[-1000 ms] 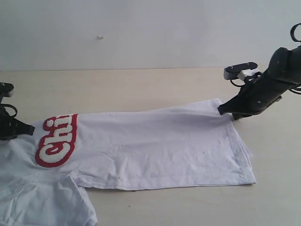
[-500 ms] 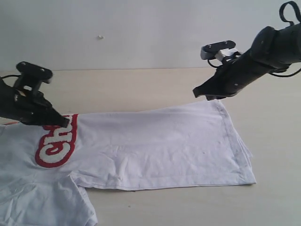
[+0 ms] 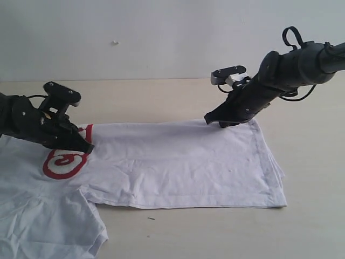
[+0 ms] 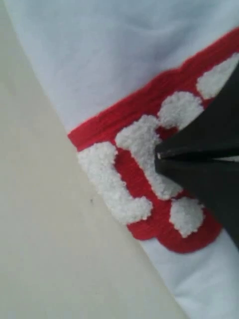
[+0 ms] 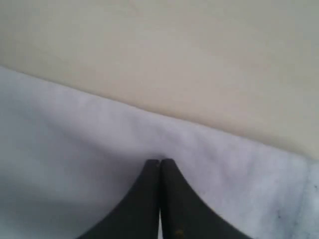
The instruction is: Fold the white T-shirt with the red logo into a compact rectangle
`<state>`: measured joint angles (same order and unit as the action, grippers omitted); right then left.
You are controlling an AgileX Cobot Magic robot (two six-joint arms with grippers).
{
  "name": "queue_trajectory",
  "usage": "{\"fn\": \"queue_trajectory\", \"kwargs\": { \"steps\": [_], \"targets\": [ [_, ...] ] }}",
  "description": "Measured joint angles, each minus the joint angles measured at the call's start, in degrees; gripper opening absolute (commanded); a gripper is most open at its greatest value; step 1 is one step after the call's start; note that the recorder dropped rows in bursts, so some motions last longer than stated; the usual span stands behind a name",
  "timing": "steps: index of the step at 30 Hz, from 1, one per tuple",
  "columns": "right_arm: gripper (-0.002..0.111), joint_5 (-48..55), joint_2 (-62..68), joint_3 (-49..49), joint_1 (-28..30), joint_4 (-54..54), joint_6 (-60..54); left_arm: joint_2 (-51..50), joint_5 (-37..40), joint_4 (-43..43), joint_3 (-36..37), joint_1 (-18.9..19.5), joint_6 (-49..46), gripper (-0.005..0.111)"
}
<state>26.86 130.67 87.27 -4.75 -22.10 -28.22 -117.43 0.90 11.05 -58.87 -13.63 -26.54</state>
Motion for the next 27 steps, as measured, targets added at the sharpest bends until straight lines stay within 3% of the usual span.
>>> {"fn": "queue_trajectory", "kwargs": {
  "steps": [12, 22, 27],
  "targets": [
    [0.0, 2.1, 0.3, 1.6, 3.4, 18.8, 15.2, 2.4, 5.0, 0.0, -0.4, 1.3, -0.2, 0.0],
    [0.0, 6.5, -1.9, 1.3, 6.2, 18.0, 13.0, 10.5, 8.4, 0.0, 0.9, 4.3, -0.4, 0.0],
    [0.009, 8.8, -5.4, 1.2, 6.2, 11.1, 9.9, 14.1, 14.1, 0.0, 1.5, 3.9, -1.4, 0.0]
  ]
}}
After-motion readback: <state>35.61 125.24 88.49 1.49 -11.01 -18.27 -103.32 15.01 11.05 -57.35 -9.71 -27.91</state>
